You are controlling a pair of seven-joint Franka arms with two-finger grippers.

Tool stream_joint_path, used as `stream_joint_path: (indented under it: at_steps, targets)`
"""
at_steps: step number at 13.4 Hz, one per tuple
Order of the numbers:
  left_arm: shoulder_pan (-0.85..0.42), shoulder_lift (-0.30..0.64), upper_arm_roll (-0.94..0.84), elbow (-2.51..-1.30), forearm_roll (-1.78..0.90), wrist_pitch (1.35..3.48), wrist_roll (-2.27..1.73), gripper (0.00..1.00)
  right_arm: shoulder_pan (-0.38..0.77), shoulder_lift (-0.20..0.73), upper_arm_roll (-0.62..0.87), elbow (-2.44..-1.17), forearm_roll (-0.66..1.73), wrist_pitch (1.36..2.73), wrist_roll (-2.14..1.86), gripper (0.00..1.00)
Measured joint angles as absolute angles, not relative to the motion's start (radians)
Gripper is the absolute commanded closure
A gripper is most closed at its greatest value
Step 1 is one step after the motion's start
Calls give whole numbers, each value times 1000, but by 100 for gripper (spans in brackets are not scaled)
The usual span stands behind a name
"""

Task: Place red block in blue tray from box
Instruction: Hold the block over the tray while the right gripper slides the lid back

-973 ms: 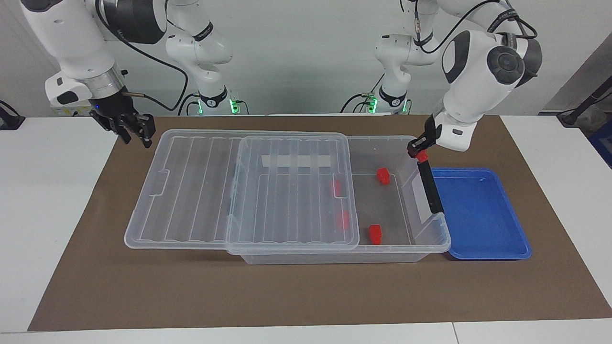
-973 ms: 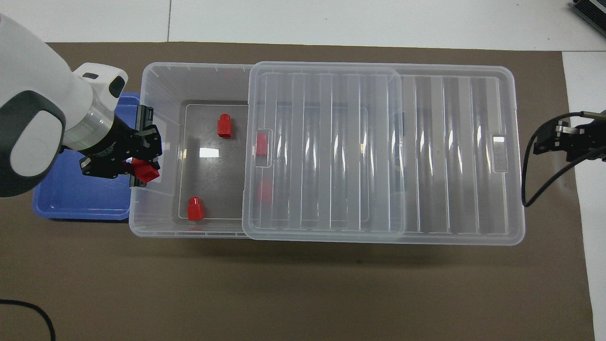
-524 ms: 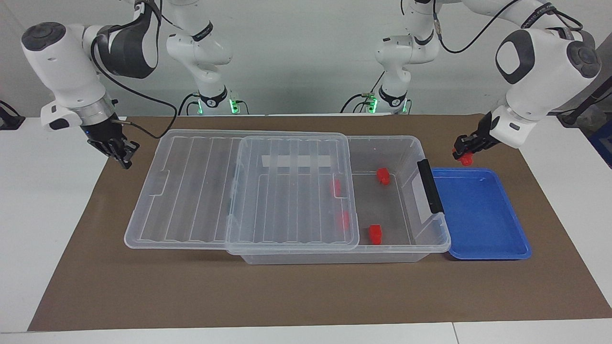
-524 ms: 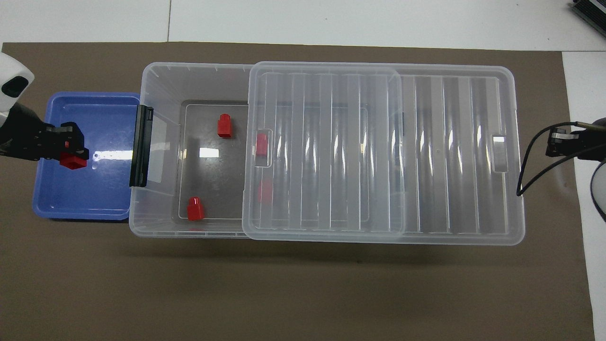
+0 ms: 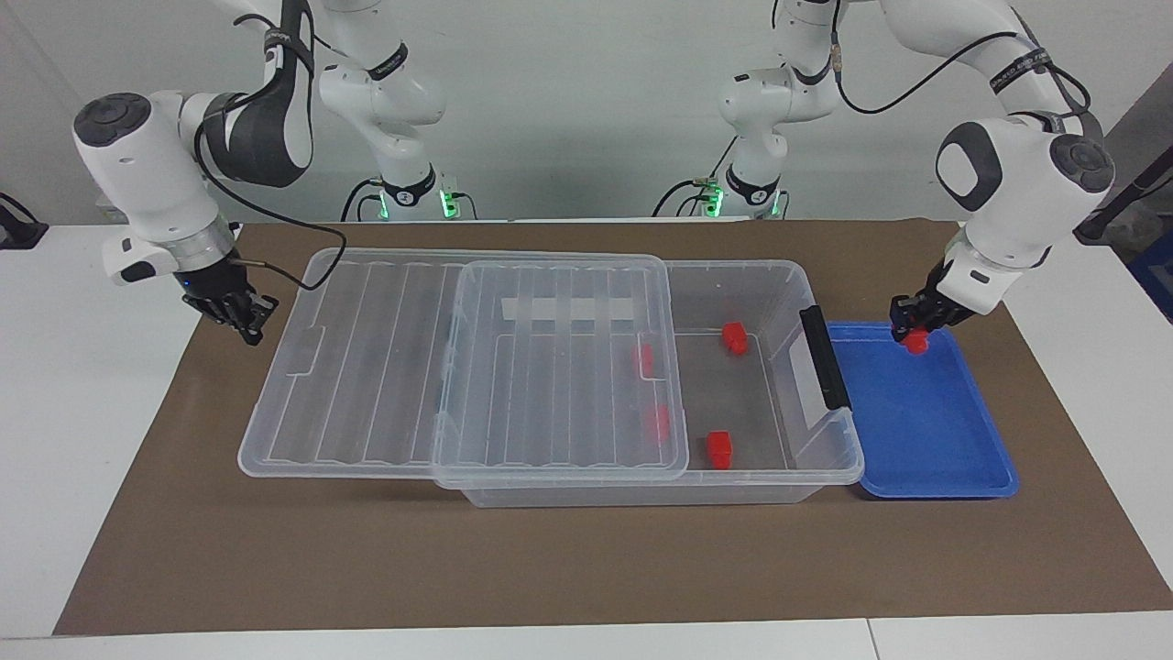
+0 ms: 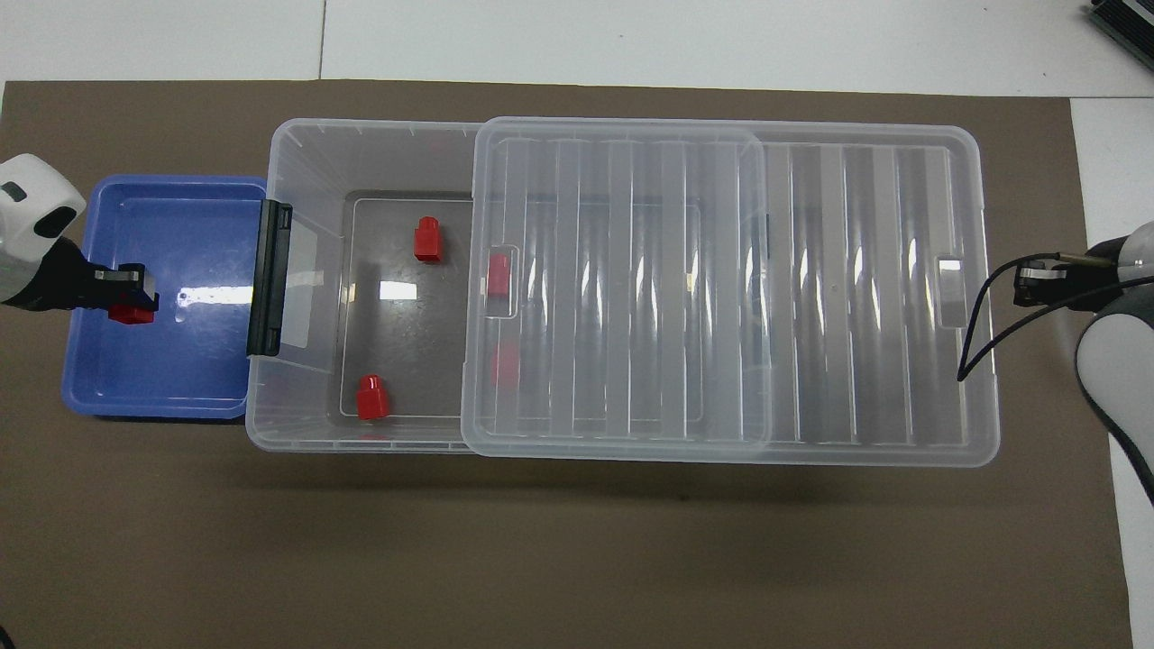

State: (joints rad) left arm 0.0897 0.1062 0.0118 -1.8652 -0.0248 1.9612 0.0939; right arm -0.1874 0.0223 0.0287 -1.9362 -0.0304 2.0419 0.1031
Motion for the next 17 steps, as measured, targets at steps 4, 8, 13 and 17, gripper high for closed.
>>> stream_joint_path:
  at_steps: [4,8,13,17]
  targets:
    - [136,109,12,-1959,-24,2152,147,100,-185,26,30,-1952,24,2057,99,100]
    - [154,167,12,-2016,-24,2282,154,100,-151,26,33,-1952,30,2057,69,100]
    - [153,237,5,-2055,-24,2362,152,100,-50,26,35,-1953,39,2063,66,100]
    - [153,262,3,-2055,-24,2386,151,100,37,27,37,-1954,44,2070,72,100]
